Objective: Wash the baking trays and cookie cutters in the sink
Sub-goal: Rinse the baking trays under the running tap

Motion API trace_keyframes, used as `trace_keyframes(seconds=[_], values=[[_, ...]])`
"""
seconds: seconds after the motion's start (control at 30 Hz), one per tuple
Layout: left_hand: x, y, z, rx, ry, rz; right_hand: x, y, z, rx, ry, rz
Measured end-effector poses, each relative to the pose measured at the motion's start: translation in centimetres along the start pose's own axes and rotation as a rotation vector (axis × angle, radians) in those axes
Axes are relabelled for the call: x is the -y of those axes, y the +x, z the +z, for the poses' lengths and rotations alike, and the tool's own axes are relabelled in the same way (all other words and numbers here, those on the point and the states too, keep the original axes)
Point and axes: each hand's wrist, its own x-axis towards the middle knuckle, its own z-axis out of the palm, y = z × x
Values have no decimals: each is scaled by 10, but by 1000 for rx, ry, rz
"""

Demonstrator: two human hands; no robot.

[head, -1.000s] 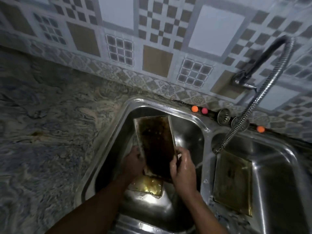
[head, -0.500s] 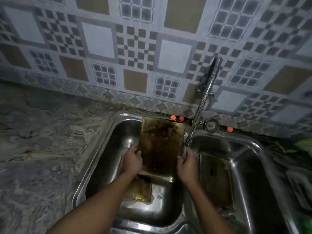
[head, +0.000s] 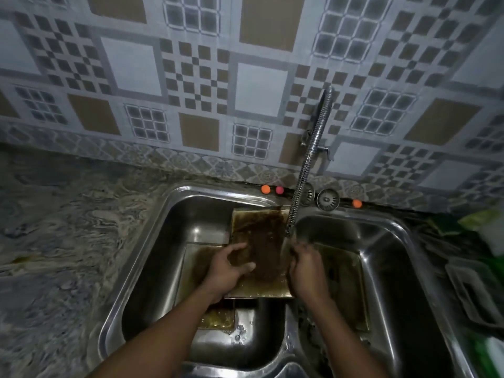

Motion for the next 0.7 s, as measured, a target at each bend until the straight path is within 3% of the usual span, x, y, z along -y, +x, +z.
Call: trace_keyframes(seconds=[0.1, 0.17, 0.23, 0.37, 0.43, 0.57, 0.63, 0.7], values=[[-2, 2, 5, 38, -21, -6, -9, -1, 15, 42, -487, -101], [-4, -1, 10, 66, -32, -3, 0, -1, 15, 74, -585, -220], [-5, -5, 15, 95, -72, -9, 0, 13, 16, 163, -553, -291], [-5, -16, 26, 195, -142, -44, -2, 58, 17, 224, -573, -41], [-7, -19, 32, 202, -170, -44, 5, 67, 22, 283, -431, 81], [-17, -14, 24, 110, -100, -16, 21, 51, 34, 457, -242, -382], [-18, -11, 18, 119, -75, -25, 10, 48, 28, 340, -253, -356], [-19, -13, 19, 136, -34, -13, -5, 59, 27, 142, -336, -154]])
